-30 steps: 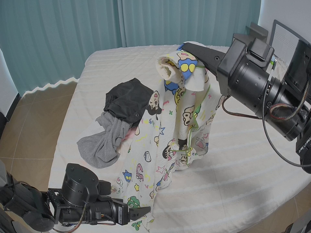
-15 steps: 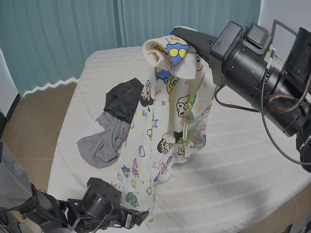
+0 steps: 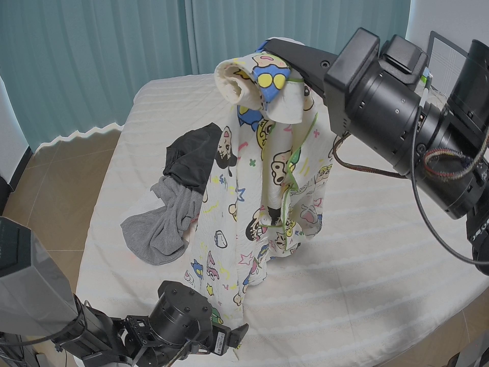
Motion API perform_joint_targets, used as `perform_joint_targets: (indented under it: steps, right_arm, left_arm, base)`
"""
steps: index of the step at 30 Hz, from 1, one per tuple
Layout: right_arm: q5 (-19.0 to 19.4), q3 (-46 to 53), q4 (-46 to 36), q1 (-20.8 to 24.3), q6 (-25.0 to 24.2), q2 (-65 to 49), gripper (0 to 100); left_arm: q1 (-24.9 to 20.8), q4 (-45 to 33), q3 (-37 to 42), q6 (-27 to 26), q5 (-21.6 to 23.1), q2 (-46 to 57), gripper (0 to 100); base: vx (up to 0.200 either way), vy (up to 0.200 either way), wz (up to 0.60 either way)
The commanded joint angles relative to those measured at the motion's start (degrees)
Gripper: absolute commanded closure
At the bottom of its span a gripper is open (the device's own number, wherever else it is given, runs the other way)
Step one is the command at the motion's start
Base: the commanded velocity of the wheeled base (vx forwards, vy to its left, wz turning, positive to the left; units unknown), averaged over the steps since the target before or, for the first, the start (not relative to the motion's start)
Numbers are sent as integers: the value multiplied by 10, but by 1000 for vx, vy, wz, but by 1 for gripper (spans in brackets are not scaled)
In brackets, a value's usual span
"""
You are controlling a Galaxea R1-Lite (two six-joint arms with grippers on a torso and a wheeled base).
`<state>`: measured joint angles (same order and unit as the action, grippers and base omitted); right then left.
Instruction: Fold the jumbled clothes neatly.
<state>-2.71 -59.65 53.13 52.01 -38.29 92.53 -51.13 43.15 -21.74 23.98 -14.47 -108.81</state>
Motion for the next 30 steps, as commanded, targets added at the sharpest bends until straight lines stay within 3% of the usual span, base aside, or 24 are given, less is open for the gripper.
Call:
perform_joint_targets:
  steps: [1,4,10,11,21,30]
  right_arm:
    - [0,0,0,0,0,-2,100]
    - [0,2,0,0,0,-2,100]
    - [0,4,0,-1,0,-2,100]
    - [0,4,0,-1,0,-2,100]
    - [0,4,0,-5,0,-2,100]
    - [1,13,0,-47,0,0,100]
  left_arm:
    - [0,6,-1,0,-12,-22,0]
    - [0,31,-5,2,-41,-49,0]
    - [0,57,12,3,-42,-54,0]
    - [0,57,12,3,-43,-54,100]
    - [-2,57,23,4,-41,-49,100]
    - [-20,64,65,4,-42,4,100]
  base:
    - [0,0,0]
    - [0,0,0]
    - [0,0,0]
    - [0,0,0]
    - [0,0,0]
    - [0,0,0]
